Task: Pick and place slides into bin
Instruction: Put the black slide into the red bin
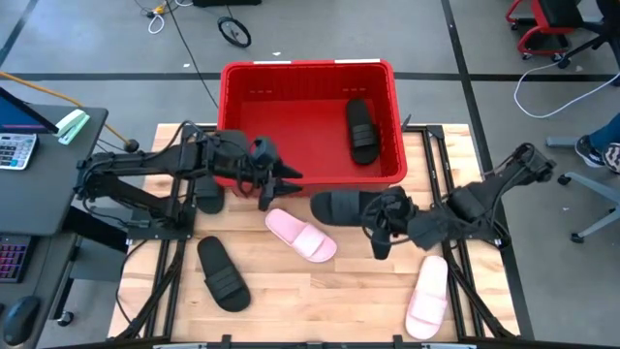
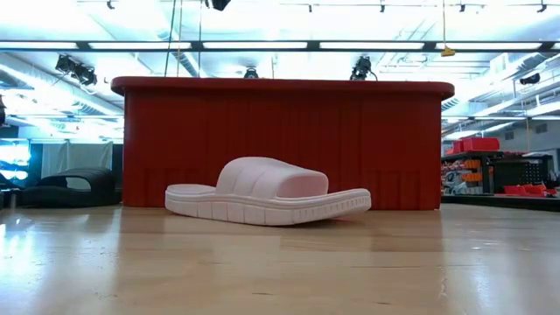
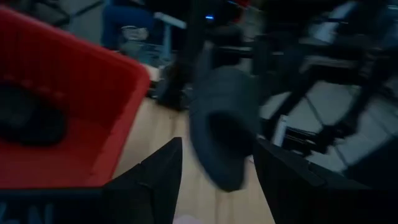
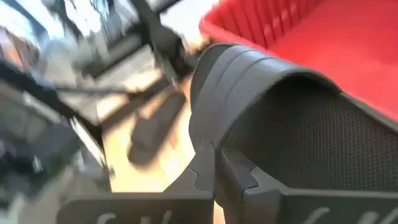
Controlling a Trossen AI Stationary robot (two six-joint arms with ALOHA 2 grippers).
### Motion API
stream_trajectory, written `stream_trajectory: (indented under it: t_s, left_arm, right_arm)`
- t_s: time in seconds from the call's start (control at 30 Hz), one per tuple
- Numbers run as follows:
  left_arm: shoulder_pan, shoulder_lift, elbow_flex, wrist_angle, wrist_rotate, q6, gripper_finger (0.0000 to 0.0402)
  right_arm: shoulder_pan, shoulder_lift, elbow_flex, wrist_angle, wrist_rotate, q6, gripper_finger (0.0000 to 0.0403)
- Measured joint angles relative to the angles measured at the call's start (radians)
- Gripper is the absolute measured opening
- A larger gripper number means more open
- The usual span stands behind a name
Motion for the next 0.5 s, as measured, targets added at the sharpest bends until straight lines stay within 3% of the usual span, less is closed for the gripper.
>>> stream_trajectory:
  t_s: [0.1,0.2,0.5]
  left_arm:
    - [0.024,0.001,0.0,0.002,0.063,0.019,0.0201]
    - [0.039,0.005,0.0,-0.013,0.084,0.006,0.0197]
    - [0.03,0.076,0.0,-0.09,0.105,0.026,0.0201]
  right_arm:
    - [-0.048,-0.015,0.0,-0.053,-0.131,-0.146,0.0004]
    - [-0.094,-0.014,0.0,-0.06,-0.19,-0.307,0.0004]
    - [-0.221,-0.014,0.0,0.029,-0.307,-0.474,0.0004]
